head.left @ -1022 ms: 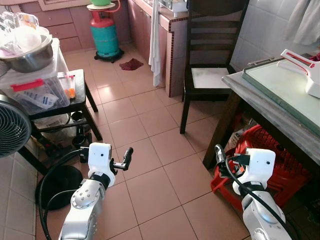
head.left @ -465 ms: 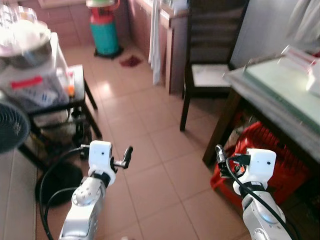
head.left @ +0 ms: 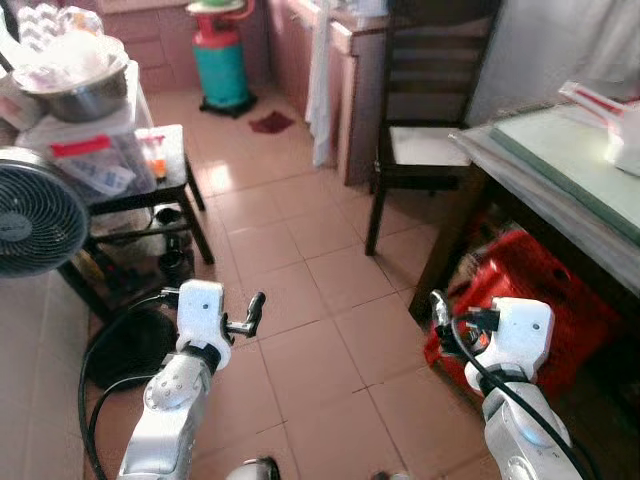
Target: Setting the table
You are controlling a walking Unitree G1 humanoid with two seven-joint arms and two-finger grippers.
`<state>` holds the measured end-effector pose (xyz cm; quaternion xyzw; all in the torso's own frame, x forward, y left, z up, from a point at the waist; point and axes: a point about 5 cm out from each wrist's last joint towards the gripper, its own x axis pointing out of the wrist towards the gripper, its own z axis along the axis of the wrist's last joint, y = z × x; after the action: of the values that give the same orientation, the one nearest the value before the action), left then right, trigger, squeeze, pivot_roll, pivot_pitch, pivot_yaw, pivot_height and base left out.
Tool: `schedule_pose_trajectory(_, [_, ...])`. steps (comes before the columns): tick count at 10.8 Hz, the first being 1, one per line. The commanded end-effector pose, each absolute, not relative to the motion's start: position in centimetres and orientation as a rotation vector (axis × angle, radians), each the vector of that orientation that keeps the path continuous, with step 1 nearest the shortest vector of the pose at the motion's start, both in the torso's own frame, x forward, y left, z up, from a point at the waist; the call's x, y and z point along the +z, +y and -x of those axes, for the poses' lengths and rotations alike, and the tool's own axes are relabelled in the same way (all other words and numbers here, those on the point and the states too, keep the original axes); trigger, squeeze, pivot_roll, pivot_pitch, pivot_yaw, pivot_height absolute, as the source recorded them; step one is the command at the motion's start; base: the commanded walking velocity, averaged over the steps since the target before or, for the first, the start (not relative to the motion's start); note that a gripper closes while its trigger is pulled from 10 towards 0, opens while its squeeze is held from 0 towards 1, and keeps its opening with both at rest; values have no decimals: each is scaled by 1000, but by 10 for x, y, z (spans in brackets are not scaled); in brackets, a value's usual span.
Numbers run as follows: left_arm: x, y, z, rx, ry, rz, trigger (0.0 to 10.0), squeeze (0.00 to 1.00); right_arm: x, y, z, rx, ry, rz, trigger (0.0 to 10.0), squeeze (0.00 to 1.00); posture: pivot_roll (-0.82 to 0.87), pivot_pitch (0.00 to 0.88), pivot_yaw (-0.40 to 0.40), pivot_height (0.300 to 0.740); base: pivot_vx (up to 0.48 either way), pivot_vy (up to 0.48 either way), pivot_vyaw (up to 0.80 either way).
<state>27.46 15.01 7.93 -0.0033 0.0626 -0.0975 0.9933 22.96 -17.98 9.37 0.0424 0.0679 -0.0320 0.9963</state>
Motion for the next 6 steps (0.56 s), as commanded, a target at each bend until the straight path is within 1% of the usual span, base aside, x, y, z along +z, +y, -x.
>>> schedule_pose_trajectory(1, [70,157,-268,-173,166,-2,10000,0,100,-178,-235,-54,117,-86,10000,0,28,83,28,740,-262,0,0])
schedule_pose_trajectory(6, [70,157,-270,-175,165,-4,10000,0,99,-179,-237,-65,117,-92,10000,0,26,76,30,740,-271,0,0])
